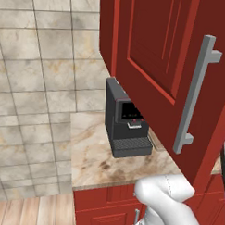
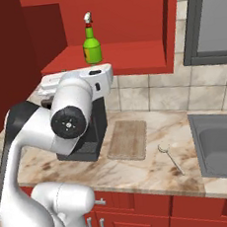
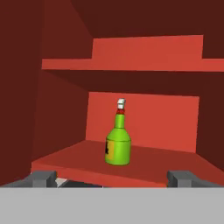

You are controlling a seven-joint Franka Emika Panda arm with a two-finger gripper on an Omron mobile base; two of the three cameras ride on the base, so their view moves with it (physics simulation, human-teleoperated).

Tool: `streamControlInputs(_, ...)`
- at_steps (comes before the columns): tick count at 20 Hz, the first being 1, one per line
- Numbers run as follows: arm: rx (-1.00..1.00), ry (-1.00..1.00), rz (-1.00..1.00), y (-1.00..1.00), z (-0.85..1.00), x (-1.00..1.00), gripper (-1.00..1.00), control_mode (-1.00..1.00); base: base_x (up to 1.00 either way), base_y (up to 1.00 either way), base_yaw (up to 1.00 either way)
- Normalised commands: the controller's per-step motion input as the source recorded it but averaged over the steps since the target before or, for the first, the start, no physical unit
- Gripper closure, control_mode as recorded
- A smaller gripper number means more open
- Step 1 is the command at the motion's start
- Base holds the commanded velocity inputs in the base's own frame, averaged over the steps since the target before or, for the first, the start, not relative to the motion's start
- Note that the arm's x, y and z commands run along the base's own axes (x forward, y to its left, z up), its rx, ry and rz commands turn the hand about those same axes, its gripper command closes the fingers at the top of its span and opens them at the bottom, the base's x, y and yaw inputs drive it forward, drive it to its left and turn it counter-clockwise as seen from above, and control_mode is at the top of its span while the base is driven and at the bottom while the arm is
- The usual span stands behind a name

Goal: Grab the spray bottle from the cabinet, then place it next to the cutting board for sanitizing. Then grab the dish brush from the countertop next to the sink and place it next to the cutting board.

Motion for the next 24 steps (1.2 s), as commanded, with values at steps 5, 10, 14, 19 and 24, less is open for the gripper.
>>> streamControlInputs(5, 0.01, -0.04, 0.00, 0.05, 0.09, 0.45, -1.00, -1.00, 0.00, 0.00, 0.00)
streamControlInputs(10, 0.08, 0.00, 0.13, 0.06, 0.02, 0.40, -1.00, -1.00, 0.00, 0.00, 0.00)
streamControlInputs(14, 0.04, 0.02, 0.17, 0.00, 0.14, 0.38, -1.00, -1.00, 0.00, 0.00, 0.00)
streamControlInputs(19, -0.01, 0.02, 0.08, 0.05, 0.08, 0.55, -1.00, -1.00, 0.00, 0.00, 0.00)
streamControlInputs(24, -0.05, -0.01, 0.00, 0.18, 0.07, 0.64, -1.00, -1.00, 0.00, 0.00, 0.00)
